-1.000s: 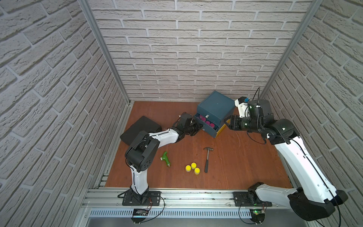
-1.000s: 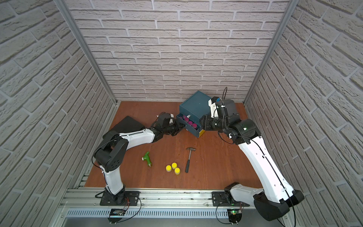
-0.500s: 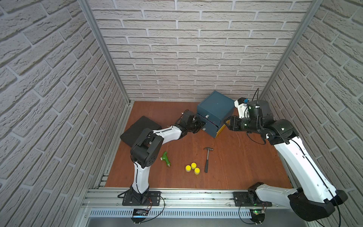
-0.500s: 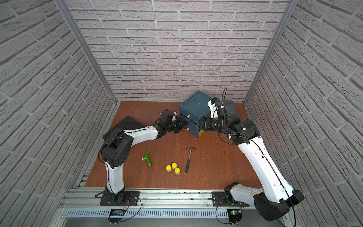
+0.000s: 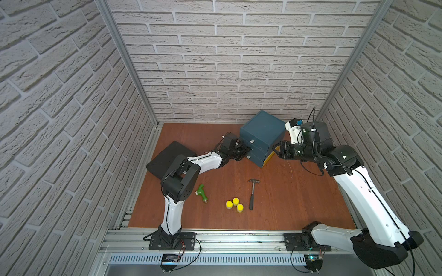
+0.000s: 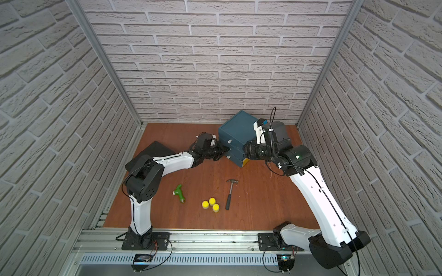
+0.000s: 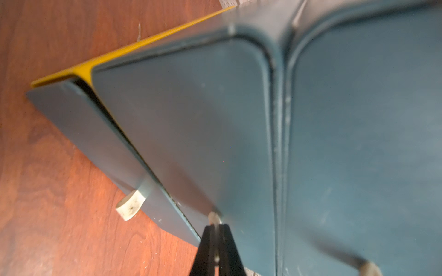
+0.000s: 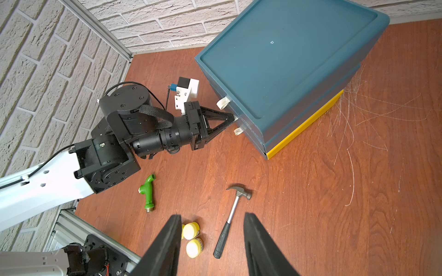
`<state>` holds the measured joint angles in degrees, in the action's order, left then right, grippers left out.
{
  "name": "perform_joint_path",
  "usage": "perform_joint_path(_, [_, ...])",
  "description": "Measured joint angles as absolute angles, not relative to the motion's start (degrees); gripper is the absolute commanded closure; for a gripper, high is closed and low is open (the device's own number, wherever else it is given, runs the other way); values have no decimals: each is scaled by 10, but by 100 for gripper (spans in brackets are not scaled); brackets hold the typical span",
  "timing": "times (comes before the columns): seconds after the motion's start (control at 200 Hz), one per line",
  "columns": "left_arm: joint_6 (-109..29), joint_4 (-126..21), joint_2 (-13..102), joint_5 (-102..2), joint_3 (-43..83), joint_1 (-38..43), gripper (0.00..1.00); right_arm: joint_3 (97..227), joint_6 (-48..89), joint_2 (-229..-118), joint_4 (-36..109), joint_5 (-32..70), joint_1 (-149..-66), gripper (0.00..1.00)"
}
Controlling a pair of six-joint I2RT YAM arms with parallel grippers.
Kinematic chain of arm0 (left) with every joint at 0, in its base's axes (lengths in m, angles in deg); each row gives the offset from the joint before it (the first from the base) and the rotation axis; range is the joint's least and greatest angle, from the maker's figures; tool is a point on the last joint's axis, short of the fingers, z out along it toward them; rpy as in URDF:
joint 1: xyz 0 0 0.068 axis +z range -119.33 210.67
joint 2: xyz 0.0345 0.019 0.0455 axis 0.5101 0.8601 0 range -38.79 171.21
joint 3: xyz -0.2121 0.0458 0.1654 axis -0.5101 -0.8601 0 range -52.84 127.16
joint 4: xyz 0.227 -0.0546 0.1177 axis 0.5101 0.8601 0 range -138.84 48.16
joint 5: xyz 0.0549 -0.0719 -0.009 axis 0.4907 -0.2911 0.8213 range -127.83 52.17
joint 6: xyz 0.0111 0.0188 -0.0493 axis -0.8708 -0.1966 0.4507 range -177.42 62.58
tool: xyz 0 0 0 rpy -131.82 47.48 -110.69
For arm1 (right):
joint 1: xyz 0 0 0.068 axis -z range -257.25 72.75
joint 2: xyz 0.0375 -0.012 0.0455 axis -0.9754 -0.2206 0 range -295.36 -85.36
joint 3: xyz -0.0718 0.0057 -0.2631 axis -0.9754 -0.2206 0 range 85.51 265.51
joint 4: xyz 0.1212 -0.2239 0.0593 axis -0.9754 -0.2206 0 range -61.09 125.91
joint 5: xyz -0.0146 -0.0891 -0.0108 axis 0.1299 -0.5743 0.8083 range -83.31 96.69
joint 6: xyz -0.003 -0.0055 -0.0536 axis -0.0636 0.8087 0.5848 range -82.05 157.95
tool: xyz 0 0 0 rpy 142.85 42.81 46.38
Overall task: Put the paint cans in the drawer according to color
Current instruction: Close the drawer in the storage box.
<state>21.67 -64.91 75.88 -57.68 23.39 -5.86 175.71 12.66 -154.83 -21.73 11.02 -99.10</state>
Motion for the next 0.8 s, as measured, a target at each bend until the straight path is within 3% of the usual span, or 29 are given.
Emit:
perform_joint_path(0.19, [216,-641,763,-580,240,-56,100,1757,127,-1549,-217,110,-991,52])
perform_joint_path(0.325, [209,-638,763,-577,240,-56,64,1757,127,-1549,-217,110,-991,52])
perform_joint_path(0.425, [202,-625,758,-567,235,-52,51,1757,127,-1549,-217,110,-991,52])
perform_joint_path(0.575, [196,-618,721,-558,184,-43,47,1757,127,-1550,-217,110,-991,52])
perform_joint_path(0.8, [199,-629,704,-572,121,-33,51,1757,127,-1555,-217,110,-991,52])
